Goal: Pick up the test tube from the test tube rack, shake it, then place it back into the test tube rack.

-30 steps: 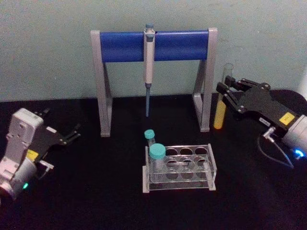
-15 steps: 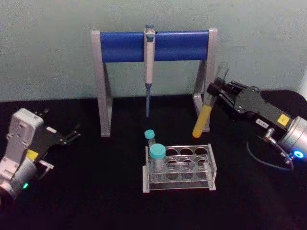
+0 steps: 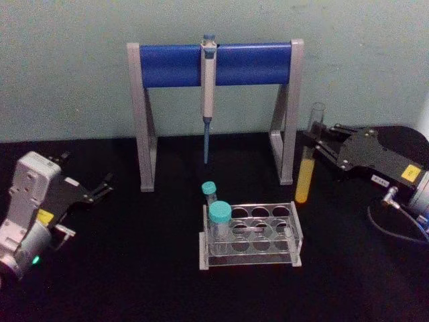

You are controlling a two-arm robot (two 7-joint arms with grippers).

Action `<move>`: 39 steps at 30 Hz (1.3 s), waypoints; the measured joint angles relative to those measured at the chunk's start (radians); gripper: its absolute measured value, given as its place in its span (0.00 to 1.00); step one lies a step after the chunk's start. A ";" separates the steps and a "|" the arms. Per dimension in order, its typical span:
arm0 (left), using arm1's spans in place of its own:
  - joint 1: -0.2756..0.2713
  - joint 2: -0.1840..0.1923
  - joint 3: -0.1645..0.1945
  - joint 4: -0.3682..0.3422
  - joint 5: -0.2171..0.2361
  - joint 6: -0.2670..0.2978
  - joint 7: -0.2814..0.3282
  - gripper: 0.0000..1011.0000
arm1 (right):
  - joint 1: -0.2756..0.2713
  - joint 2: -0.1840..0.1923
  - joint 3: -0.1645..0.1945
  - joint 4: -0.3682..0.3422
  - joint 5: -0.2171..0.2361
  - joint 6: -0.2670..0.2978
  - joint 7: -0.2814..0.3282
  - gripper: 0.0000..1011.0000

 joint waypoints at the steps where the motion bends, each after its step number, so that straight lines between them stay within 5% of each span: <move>1: 0.000 0.000 0.000 0.000 0.000 0.000 0.000 0.99 | -0.003 0.000 0.003 -0.005 -0.019 -0.007 -0.018 0.23; 12: 0.000 0.000 0.000 0.000 0.000 0.000 0.000 0.99 | -0.002 -0.074 0.022 0.014 -0.076 -0.055 -0.075 0.23; 22: 0.000 0.000 0.000 0.000 0.000 0.000 0.000 0.99 | 0.029 -0.121 0.009 0.063 -0.027 -0.063 0.006 0.23; 32: 0.000 0.000 0.000 0.000 0.000 0.000 0.000 0.99 | 0.055 -0.104 -0.028 0.087 0.053 -0.053 0.119 0.23; 39: 0.000 0.000 0.000 0.000 0.000 0.000 0.000 0.99 | 0.051 -0.056 -0.045 0.064 0.039 -0.038 0.111 0.23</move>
